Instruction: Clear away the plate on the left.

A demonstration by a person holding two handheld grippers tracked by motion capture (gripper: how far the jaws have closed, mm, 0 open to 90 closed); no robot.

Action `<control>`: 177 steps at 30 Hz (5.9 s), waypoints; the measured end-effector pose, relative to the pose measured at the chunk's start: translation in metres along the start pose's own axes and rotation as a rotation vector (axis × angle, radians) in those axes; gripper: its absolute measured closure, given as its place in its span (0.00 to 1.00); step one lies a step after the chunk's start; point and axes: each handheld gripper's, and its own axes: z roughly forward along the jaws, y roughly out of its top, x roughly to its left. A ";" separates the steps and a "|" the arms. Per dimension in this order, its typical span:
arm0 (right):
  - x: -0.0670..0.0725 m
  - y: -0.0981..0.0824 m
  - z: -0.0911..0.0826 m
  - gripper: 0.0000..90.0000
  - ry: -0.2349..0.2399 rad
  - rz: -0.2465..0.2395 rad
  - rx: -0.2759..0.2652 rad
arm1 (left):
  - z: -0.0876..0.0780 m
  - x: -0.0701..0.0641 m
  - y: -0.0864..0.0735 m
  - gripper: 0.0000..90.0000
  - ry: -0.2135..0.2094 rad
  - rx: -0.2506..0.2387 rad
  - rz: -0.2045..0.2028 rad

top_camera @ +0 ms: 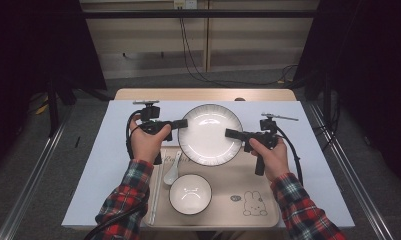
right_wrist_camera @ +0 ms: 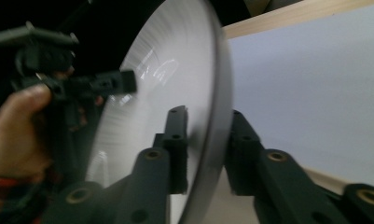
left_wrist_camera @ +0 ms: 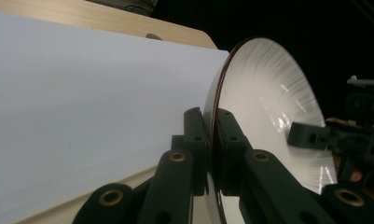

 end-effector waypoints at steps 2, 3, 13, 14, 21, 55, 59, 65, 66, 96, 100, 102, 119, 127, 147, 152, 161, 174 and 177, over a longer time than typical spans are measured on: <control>0.001 0.002 -0.004 0.89 -0.002 0.053 -0.023 | 0.000 -0.001 -0.002 0.94 -0.010 0.008 0.019; 0.004 0.003 -0.006 0.89 -0.017 0.034 -0.035 | 0.000 -0.001 -0.003 0.94 -0.004 0.017 0.038; 0.024 0.010 -0.013 0.90 -0.119 -0.033 -0.083 | 0.005 0.001 -0.008 0.95 -0.021 0.033 0.061; 0.025 0.010 -0.014 0.90 -0.126 -0.032 -0.082 | 0.006 0.001 -0.009 0.95 -0.016 0.034 0.063; 0.027 0.011 -0.015 0.90 -0.194 -0.061 -0.066 | 0.005 0.007 -0.014 0.81 0.022 0.024 0.082; -0.002 0.005 -0.047 0.90 -0.293 -0.038 -0.020 | -0.042 0.046 -0.047 0.16 0.203 -0.052 0.224; -0.004 0.002 -0.049 0.90 -0.294 -0.037 -0.023 | -0.047 0.050 -0.051 0.15 0.211 -0.056 0.223; -0.007 0.000 -0.053 0.90 -0.291 -0.032 -0.024 | -0.053 0.054 -0.057 0.14 0.226 -0.060 0.223; -0.007 -0.001 -0.054 0.90 -0.289 -0.030 -0.023 | -0.054 0.055 -0.058 0.14 0.232 -0.067 0.219; -0.013 -0.006 -0.058 0.90 -0.288 -0.013 -0.026 | -0.091 0.060 -0.076 0.10 0.250 -0.139 0.257; -0.013 -0.006 -0.058 0.90 -0.286 -0.013 -0.025 | -0.095 0.057 -0.078 0.09 0.251 -0.147 0.279; -0.013 -0.006 -0.058 0.90 -0.283 -0.007 -0.027 | -0.097 0.056 -0.079 0.08 0.250 -0.150 0.293; -0.012 -0.006 -0.055 0.89 -0.272 -0.010 -0.016 | -0.105 0.060 -0.092 0.05 0.256 -0.183 0.359; -0.012 -0.009 -0.048 0.89 -0.268 -0.008 0.007 | -0.106 0.059 -0.094 0.05 0.252 -0.191 0.373; -0.014 -0.016 -0.044 0.90 -0.289 -0.031 0.040 | -0.110 0.058 -0.096 0.05 0.257 -0.211 0.365; -0.014 -0.017 -0.043 0.89 -0.293 -0.036 0.044 | -0.110 0.060 -0.097 0.05 0.254 -0.206 0.363; -0.014 -0.020 -0.041 0.89 -0.299 -0.043 0.049 | -0.109 0.058 -0.097 0.05 0.256 -0.208 0.364; -0.015 -0.024 -0.037 0.89 -0.307 -0.047 0.068 | -0.108 0.060 -0.098 0.05 0.259 -0.199 0.367; -0.015 -0.024 -0.036 0.89 -0.308 -0.041 0.071 | -0.109 0.060 -0.097 0.05 0.262 -0.200 0.371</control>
